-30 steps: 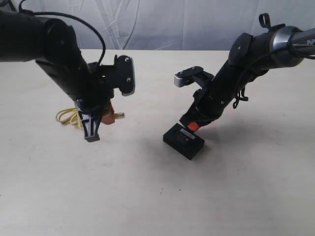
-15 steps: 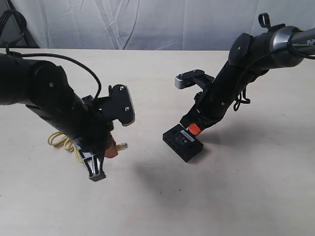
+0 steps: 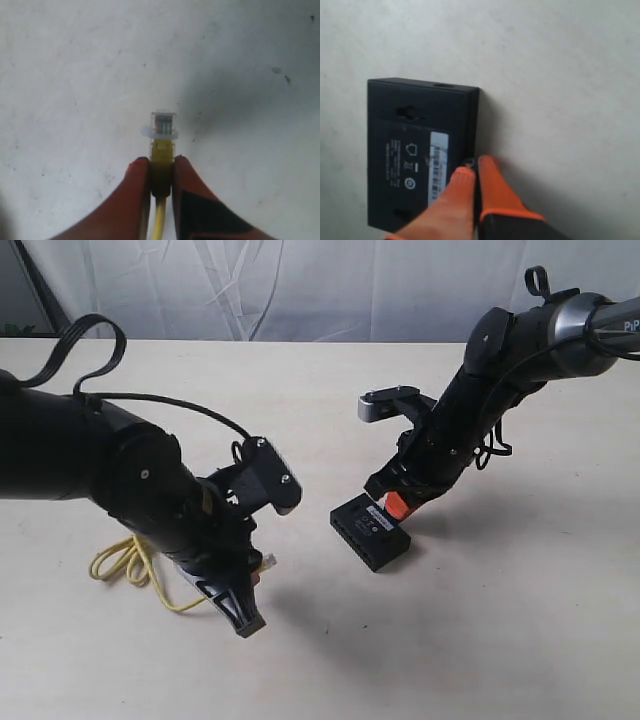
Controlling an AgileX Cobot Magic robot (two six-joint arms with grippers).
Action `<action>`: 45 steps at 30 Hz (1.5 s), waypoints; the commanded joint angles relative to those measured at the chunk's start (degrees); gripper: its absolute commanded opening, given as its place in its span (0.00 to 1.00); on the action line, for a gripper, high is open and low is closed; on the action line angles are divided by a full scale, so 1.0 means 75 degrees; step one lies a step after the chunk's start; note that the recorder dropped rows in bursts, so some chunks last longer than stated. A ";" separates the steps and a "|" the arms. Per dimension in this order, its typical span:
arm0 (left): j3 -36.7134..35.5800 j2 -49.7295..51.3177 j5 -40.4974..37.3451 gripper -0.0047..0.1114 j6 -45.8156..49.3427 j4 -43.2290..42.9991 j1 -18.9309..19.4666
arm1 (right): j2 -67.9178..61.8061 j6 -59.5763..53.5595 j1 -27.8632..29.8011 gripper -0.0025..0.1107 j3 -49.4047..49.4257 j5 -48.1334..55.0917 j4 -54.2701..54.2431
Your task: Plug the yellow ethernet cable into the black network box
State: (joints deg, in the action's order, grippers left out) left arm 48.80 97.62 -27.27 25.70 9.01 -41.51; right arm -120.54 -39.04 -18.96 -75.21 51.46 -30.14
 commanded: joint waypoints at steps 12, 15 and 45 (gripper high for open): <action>0.0274 0.0573 0.0717 0.04 0.0514 0.0253 -0.0361 | 0.0016 0.0611 0.0036 0.01 0.0016 0.0287 -0.0253; 0.0718 0.0934 0.0412 0.04 0.0514 0.0148 -0.0361 | 0.0016 0.0611 0.0036 0.01 0.0016 0.0257 -0.0287; 0.2104 0.2249 -0.0107 0.04 0.0175 -0.0183 -0.0361 | 0.0016 -0.3786 0.0036 0.01 0.0016 0.0257 0.0045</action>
State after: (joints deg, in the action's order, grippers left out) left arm 64.68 113.70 -28.14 27.22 7.95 -43.91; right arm -120.54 -58.89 -18.96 -75.21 52.88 -31.55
